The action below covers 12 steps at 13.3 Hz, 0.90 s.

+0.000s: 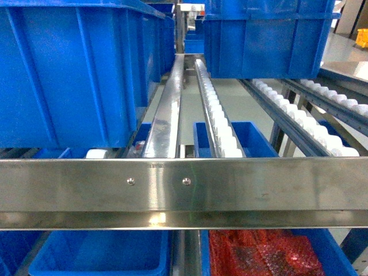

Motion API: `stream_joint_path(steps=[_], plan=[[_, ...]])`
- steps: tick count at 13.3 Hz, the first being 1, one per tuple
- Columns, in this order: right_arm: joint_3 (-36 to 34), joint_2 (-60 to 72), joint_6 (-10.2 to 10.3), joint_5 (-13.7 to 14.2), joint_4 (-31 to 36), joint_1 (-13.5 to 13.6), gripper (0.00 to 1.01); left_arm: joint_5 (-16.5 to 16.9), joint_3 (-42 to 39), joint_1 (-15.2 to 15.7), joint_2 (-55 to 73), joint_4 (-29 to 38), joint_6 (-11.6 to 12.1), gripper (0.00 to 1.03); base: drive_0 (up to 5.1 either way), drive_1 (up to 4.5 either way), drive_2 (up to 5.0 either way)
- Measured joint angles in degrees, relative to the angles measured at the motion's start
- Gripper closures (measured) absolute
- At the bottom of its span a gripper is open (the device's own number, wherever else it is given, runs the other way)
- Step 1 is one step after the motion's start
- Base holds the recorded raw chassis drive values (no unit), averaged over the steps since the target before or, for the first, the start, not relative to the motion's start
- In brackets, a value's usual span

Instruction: Pick blue part to blue bin on bottom shelf

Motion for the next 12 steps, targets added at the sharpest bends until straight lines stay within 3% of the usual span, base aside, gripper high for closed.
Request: stream_joint_path(steps=[12], plan=[[0.0,0.0,0.0,0.1,0.0,0.0,0.03,0.0,0.0,0.0,0.0,0.0,0.0,0.60,0.0,0.00,0.0]])
